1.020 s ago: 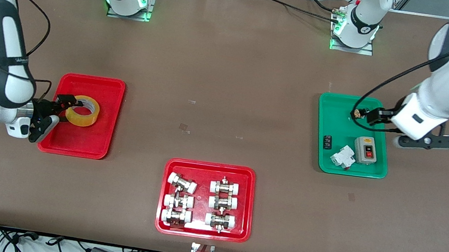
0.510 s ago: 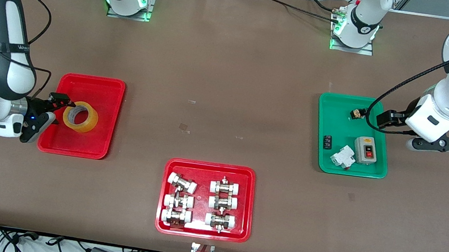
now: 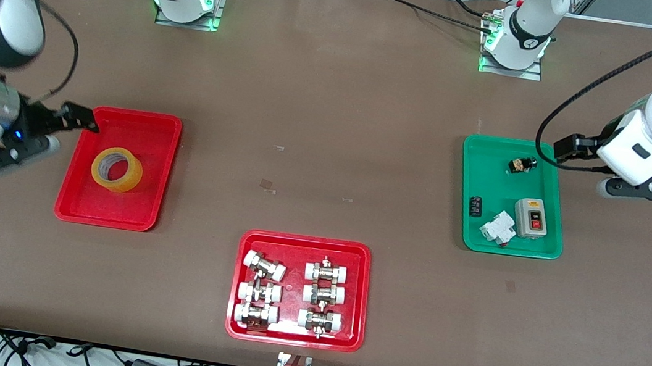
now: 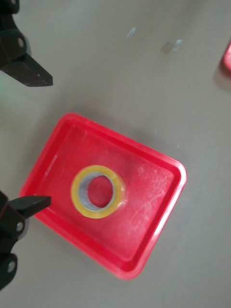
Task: Left arm passes tape to right arm into tray
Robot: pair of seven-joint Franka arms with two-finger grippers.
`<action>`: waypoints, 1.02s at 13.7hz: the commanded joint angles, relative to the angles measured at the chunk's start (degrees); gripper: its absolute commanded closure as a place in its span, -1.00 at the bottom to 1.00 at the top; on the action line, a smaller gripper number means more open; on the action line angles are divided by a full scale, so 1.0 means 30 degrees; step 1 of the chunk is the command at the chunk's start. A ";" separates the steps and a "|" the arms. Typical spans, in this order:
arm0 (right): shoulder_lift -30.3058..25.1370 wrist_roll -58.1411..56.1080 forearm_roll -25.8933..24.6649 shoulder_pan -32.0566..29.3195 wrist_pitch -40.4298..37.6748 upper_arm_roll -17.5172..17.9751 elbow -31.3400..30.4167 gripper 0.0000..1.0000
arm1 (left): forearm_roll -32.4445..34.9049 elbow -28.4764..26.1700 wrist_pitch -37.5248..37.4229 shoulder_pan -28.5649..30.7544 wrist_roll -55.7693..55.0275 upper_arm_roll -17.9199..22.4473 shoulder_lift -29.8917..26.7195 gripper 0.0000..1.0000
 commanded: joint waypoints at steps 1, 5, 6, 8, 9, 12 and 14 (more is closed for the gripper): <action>-0.2599 0.3310 -0.1407 0.0817 -0.1453 0.0020 -0.0618 -1.00 | -0.0761 0.0450 -0.0847 -0.0307 0.0696 0.0475 -0.0080 -1.00; -0.4712 0.9329 -0.1558 0.1025 -0.2512 0.0137 -0.0473 -1.00 | -0.2022 0.0539 -0.0701 -0.0132 0.0695 0.0678 0.0066 -1.00; -0.4918 1.0920 -0.1558 0.0996 -0.2776 0.0137 -0.0298 -1.00 | -0.1996 0.0539 -0.0701 -0.0102 0.0726 0.0738 0.0066 -1.00; -0.5155 1.1463 -0.1558 0.0996 -0.2663 0.0079 -0.0122 -1.00 | -0.1966 0.0539 -0.0643 -0.0043 0.0378 0.0651 0.0037 -1.00; -0.5068 1.1347 -0.1732 0.0967 -0.2487 0.0079 0.0257 -1.00 | -0.1821 0.0539 -0.0498 -0.0072 0.0375 0.0506 0.0037 -1.00; -0.4483 1.1404 -0.2174 0.0908 -0.2688 0.0079 0.1137 -1.00 | -0.2228 0.1062 -0.0438 -0.0248 0.0375 0.0445 0.0036 -1.00; -0.4656 1.1112 -0.2056 0.0879 -0.2371 0.0049 0.0674 -1.00 | -0.2406 0.1009 -0.0234 -0.0219 0.0346 0.0328 -0.0021 -1.00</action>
